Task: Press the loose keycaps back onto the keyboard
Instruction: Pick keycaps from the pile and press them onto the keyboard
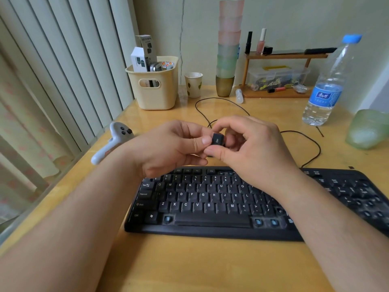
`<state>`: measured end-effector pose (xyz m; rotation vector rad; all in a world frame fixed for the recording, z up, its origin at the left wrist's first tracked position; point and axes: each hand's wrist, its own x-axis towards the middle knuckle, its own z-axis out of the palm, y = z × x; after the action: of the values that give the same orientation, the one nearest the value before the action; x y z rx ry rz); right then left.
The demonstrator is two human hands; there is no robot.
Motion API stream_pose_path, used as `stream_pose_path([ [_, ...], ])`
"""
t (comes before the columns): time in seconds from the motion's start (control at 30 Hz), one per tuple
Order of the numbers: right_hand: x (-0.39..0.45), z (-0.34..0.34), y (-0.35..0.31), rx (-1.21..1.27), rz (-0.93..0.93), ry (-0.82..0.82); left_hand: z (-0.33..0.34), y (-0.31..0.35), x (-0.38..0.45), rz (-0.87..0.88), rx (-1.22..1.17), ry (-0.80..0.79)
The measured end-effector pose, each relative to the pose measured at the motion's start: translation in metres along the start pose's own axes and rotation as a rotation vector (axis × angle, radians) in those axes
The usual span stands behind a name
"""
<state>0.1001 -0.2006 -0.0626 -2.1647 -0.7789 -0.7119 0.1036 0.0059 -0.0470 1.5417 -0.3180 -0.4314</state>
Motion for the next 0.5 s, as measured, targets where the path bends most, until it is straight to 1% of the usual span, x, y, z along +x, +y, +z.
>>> stream_pose_path([
  [0.17, 0.0004, -0.001, -0.0005, 0.001, -0.039, -0.056, -0.0009, 0.0005, -0.0019, -0.028, 0.073, -0.038],
  [0.37, 0.0005, -0.0055, 0.004, 0.088, -0.035, -0.224, -0.0041, -0.0006, -0.0037, -0.094, 0.087, -0.054],
  [0.43, 0.0008, -0.0056, 0.0048, 0.088, -0.031, -0.239, -0.0042, 0.0005, -0.0045, -0.122, 0.074, -0.069],
  [0.5, 0.0008, -0.0053, 0.0044, 0.078, -0.028, -0.216, -0.0032, 0.0023, -0.0048, -0.123, 0.055, -0.07],
])
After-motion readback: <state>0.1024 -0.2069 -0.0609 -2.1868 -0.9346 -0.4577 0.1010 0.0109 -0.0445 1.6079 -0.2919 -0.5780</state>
